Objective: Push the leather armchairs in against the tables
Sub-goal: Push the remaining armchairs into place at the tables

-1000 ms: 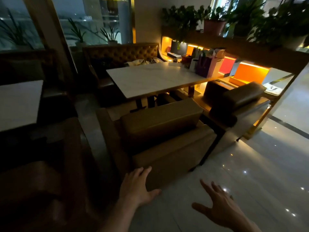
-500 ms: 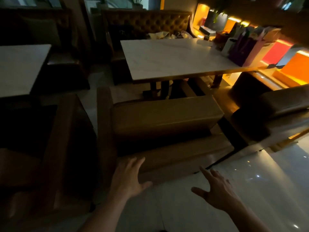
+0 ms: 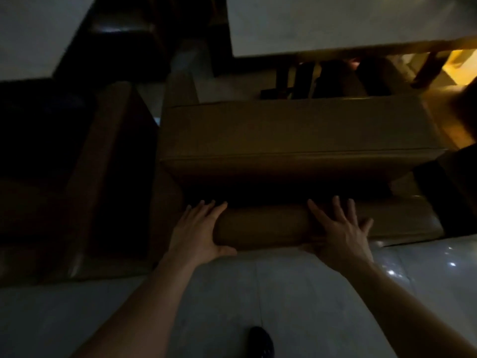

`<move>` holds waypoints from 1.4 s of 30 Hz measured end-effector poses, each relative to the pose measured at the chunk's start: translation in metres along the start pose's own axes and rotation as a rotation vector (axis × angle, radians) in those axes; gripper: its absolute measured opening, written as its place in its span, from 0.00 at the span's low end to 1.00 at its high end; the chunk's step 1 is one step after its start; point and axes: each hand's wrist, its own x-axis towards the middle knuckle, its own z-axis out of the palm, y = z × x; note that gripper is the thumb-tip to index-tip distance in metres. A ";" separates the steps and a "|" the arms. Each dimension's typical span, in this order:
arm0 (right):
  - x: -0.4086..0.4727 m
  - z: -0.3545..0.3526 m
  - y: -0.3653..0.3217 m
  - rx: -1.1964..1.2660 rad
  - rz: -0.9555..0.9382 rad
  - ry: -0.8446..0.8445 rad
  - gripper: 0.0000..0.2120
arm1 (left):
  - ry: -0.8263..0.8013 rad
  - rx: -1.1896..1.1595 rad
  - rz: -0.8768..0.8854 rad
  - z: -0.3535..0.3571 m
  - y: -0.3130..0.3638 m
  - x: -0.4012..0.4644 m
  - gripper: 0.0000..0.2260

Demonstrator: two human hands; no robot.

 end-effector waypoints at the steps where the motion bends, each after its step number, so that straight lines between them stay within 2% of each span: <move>1: -0.001 0.004 0.000 -0.008 -0.001 0.028 0.52 | 0.036 -0.007 0.006 0.003 -0.001 -0.001 0.52; 6: -0.004 0.003 -0.004 -0.029 -0.014 0.031 0.50 | 0.145 -0.003 0.027 0.011 -0.003 -0.009 0.47; 13: -0.036 0.013 -0.018 -0.057 -0.030 0.010 0.49 | 0.214 -0.009 0.016 0.030 -0.014 -0.045 0.45; 26: -0.125 0.050 -0.082 -0.112 -0.056 -0.134 0.50 | 0.174 -0.025 -0.021 0.057 -0.071 -0.156 0.45; 36: -0.098 0.038 -0.107 -0.171 -0.019 -0.165 0.51 | 0.128 -0.038 0.016 0.042 -0.097 -0.122 0.47; 42: -0.061 0.029 -0.115 -0.145 -0.045 -0.093 0.49 | 0.158 -0.034 0.001 0.024 -0.105 -0.084 0.48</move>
